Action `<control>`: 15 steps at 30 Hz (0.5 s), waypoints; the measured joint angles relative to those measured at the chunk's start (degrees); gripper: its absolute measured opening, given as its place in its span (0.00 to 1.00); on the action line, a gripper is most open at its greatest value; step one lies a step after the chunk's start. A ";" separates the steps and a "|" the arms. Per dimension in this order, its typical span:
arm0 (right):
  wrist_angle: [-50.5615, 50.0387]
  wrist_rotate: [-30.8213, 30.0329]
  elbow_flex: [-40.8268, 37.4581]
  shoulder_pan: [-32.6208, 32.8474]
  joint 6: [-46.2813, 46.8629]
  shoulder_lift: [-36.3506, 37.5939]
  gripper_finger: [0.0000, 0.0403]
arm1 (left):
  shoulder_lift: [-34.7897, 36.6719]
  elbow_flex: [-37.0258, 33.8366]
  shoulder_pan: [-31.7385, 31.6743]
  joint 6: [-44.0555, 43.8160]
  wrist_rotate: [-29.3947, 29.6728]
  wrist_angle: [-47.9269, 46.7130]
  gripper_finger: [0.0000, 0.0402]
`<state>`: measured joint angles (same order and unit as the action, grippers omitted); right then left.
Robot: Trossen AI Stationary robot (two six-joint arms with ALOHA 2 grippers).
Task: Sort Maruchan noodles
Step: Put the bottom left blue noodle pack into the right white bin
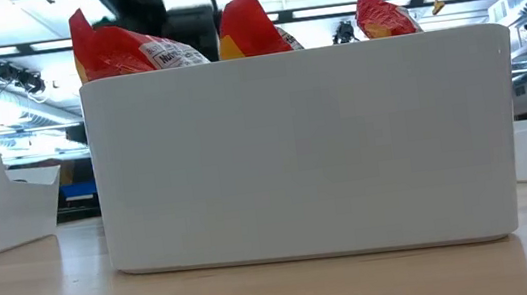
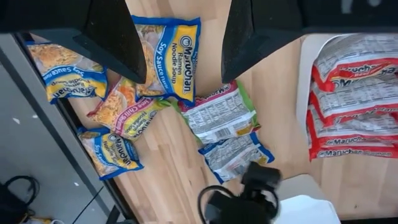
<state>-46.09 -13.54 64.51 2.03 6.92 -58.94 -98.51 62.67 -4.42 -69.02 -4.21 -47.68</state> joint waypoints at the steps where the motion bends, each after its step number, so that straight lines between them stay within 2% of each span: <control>1: 0.00 0.66 0.00 -0.14 0.00 0.02 0.53 | -0.01 -1.05 -0.27 -1.67 0.08 1.34 0.62; 5: -0.08 1.79 0.00 -0.40 0.39 0.01 0.53 | 0.16 -3.61 -0.67 -5.42 -0.26 3.48 0.62; 10: -0.02 1.82 0.00 -0.42 0.74 0.02 0.53 | 0.29 -4.83 -0.07 -5.09 1.37 5.63 0.59; 12: 0.11 1.82 0.00 -0.42 0.55 0.02 0.53 | 0.25 -4.91 -0.07 -2.50 2.50 7.45 0.54; 15: 0.11 1.82 0.00 -0.42 0.54 0.02 0.53 | 0.20 -4.87 -0.48 0.42 4.98 9.62 0.41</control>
<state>-45.98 -11.73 64.51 1.61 7.45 -58.92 -98.31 57.80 -4.90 -68.60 0.76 -38.06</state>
